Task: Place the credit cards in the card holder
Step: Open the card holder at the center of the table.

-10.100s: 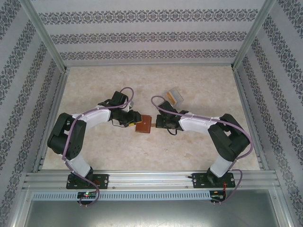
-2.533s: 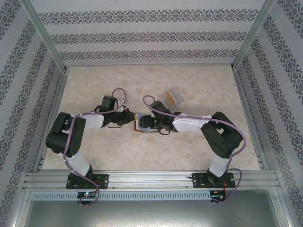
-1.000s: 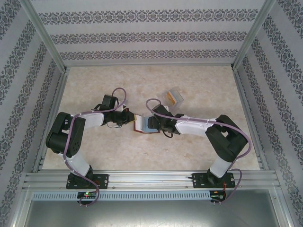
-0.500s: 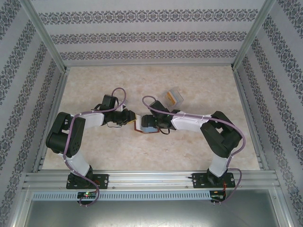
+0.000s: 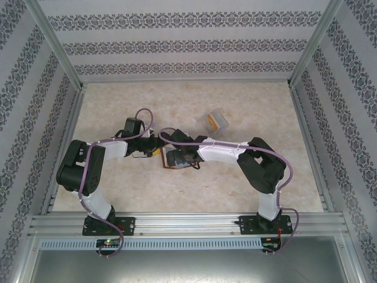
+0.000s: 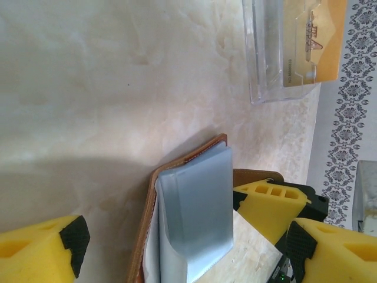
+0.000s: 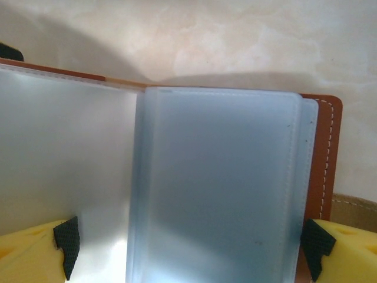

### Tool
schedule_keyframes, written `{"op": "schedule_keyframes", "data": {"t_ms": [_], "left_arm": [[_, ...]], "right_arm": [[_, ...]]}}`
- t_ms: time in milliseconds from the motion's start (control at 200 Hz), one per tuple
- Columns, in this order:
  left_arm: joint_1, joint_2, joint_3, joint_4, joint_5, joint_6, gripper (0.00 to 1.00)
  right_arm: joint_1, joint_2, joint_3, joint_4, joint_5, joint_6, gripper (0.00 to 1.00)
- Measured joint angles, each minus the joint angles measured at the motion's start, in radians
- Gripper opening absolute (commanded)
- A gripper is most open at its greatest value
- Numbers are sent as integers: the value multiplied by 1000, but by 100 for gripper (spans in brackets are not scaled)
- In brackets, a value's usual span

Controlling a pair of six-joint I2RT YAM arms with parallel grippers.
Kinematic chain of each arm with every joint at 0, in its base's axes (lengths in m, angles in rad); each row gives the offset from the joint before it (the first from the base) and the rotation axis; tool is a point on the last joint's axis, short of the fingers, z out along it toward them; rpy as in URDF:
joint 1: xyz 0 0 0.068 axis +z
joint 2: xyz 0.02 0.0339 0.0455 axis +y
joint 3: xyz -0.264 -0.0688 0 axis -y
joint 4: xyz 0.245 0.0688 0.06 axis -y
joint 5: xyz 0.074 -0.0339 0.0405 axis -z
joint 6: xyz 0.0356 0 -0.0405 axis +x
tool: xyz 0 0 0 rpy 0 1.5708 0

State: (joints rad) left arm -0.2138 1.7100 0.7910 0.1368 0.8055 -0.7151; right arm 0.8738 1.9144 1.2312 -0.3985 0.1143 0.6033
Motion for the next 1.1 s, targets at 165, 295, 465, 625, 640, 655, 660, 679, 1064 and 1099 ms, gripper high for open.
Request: {"op": "schedule_keyframes", "data": {"t_ms": [165, 295, 465, 625, 640, 655, 660, 679, 1064, 1099], "left_arm": [[0, 0, 2, -45, -53, 43, 63], [-4, 0, 3, -109, -112, 95, 53], [-13, 2, 6, -157, -159, 145, 47], [-16, 14, 27, -188, -175, 166, 45], [-16, 14, 29, -192, -176, 167, 45], [-16, 14, 29, -193, -177, 167, 45], [-16, 14, 30, -194, -177, 168, 45], [-16, 14, 30, -195, -178, 170, 45], [-20, 14, 31, -198, -181, 188, 46], [-20, 14, 31, -198, -182, 188, 46]], "right_arm": [[2, 5, 6, -19, 27, -9, 98], [2, 0, 1, -16, 43, -9, 98], [-2, -79, -44, -2, 47, -7, 98], [-16, -151, -46, 14, 54, -5, 89], [-19, -154, -47, 17, 54, -1, 88], [-21, -157, -48, 19, 53, -2, 86], [-22, -158, -48, 21, 51, -4, 86], [-26, -161, -51, 27, 47, 2, 84], [-56, -153, -106, 88, -102, 9, 59], [-56, -148, -106, 92, -108, 11, 58]]}}
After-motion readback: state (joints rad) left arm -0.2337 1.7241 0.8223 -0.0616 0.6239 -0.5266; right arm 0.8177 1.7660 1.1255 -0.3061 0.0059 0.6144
